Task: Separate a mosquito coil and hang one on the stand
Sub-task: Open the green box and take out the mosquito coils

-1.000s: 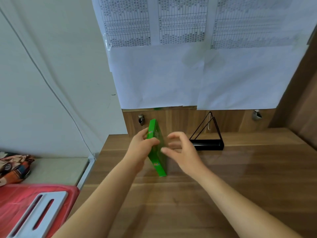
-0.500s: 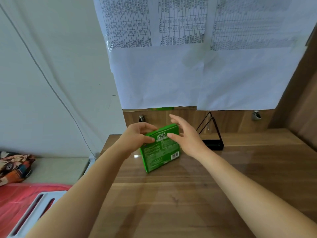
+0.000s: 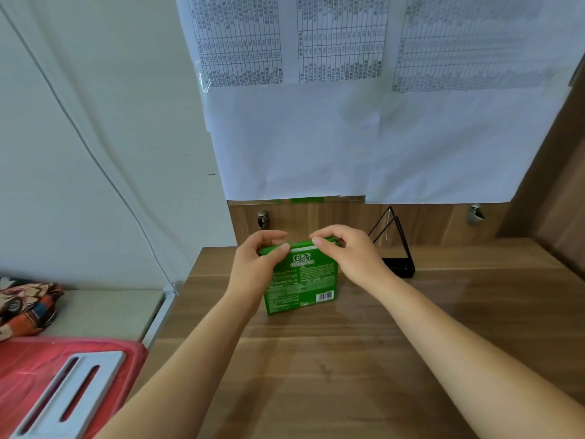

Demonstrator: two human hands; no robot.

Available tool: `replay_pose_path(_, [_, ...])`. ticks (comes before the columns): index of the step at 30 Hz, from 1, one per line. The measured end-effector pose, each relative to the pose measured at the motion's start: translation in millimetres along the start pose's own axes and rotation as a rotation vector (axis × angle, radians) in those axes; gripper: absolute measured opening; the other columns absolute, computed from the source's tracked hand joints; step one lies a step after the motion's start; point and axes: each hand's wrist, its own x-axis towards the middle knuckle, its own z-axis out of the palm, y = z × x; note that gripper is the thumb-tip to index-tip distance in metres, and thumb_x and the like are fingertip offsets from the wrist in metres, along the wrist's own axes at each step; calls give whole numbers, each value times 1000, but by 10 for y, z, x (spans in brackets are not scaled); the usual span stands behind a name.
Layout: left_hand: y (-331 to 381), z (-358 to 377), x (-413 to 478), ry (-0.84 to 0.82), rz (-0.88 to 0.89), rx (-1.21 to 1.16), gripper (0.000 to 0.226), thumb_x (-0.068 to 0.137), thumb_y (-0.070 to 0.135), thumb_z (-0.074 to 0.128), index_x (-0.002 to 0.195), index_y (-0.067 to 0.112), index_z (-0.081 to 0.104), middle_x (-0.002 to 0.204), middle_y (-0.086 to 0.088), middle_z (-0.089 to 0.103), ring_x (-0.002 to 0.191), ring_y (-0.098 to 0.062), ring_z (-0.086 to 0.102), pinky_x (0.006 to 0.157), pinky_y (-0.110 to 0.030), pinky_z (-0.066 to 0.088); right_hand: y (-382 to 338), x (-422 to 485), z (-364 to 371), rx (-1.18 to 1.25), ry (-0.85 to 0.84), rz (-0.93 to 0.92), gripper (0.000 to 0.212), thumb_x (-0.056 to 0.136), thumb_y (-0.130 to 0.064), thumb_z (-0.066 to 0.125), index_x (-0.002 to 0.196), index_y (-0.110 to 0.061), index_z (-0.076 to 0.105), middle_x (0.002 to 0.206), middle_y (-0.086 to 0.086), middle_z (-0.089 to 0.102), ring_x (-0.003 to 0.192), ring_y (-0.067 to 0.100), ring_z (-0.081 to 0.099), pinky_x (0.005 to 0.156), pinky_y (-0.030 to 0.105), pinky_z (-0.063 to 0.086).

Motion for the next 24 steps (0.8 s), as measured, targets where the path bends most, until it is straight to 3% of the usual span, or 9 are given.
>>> replay_pose_path(5, [-37,11,-10,40,28,24,5,86,26,73,90,28,73,81,17,68,73,4,64,64,-17,47,-37,10,-3,6,17,25,17,94,-40,60,95,-27,71,97,-17,68,90,-2,59,73,22,41])
replay_pose_path(9, [-4,37,6,89,-7,5,9,85,37,73,88,29,71,93,0,72,85,-17,69,69,-32,54,-74,16,7,8,33,48,26,94,-47,57,87,-24,68,86,3,70,78,19,64,68,31,44])
replay_pose_path(12, [39,63,30,123,-34,10,16,84,41,73,92,28,69,104,-15,70,95,-32,69,84,-48,57,-80,8,8,80,27,26,11,92,-40,63,95,-31,67,97,-11,69,89,2,63,77,25,45])
replay_pose_path(15, [73,75,66,149,-82,-21,23,83,43,74,95,25,67,110,-26,66,97,-39,68,87,-54,56,-70,-17,4,189,26,-30,27,86,-21,73,108,-31,61,110,-6,69,102,8,66,88,27,52])
replay_pose_path(19, [99,101,99,162,-102,-18,34,83,55,68,96,23,66,110,-19,68,101,-33,66,90,-49,53,-89,-2,-17,186,191,-71,16,88,-17,70,94,-26,60,96,-2,70,85,-1,65,72,7,47])
replay_pose_path(22, [136,100,67,138,-130,-54,51,77,66,61,99,21,66,108,-13,69,103,-31,64,94,-48,50,-85,39,-11,174,268,-48,10,90,-19,67,89,-24,58,86,-1,68,76,-5,62,67,5,44])
replay_pose_path(24, [119,82,62,135,-141,-92,46,77,60,61,101,20,66,109,-12,69,103,-31,64,95,-49,49,-74,60,1,168,292,-22,11,92,-17,66,88,-23,57,81,-2,66,71,-5,60,64,6,44])
